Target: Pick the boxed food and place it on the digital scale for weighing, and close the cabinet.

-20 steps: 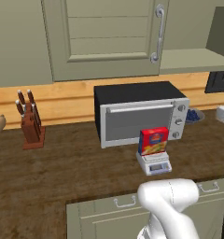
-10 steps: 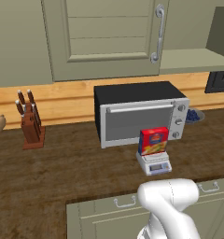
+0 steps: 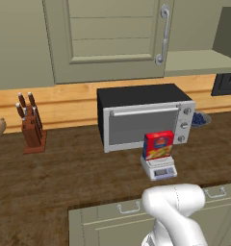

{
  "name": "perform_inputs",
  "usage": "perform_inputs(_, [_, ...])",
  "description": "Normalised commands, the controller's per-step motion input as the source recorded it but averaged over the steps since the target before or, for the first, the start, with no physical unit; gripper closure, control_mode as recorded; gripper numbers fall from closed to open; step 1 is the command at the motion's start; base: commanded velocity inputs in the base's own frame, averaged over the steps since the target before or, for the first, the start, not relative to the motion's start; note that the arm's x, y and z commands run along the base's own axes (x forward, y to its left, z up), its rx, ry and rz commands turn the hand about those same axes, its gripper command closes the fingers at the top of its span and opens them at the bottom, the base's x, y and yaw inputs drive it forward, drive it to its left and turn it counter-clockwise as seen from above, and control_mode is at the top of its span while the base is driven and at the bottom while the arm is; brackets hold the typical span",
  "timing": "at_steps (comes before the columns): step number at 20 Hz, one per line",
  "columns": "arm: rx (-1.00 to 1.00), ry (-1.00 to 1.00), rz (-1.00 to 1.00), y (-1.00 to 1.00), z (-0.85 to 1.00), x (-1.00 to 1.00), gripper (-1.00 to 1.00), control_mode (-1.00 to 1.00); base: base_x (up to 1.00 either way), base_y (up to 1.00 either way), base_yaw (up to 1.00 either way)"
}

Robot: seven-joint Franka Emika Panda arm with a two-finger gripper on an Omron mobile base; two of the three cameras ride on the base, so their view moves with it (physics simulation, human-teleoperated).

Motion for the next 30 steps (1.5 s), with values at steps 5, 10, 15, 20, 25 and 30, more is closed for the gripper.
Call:
perform_inputs(5, [-0.03,-0.11,0.00,0.06,-0.03,-0.36,-1.00,-1.00,0.00,0.00,0.00])
perform_inputs(10, [-0.03,-0.11,0.00,0.19,0.00,-0.23,-1.00,-1.00,0.00,0.00,0.00])
perform_inputs(15, [0.00,0.00,0.00,0.00,0.00,0.00,-1.00,-1.00,0.00,0.00,0.00])
perform_inputs(20, [0.01,-0.04,0.00,-0.76,0.00,-0.16,-1.00,-1.00,0.00,0.00,0.00])
perform_inputs(25, [0.03,-0.01,0.00,-0.87,0.00,-0.03,-1.00,-1.00,0.00,0.00,0.00])
perform_inputs(30, [0.03,0.00,0.00,-0.61,0.00,0.02,-1.00,-1.00,0.00,0.00,0.00])
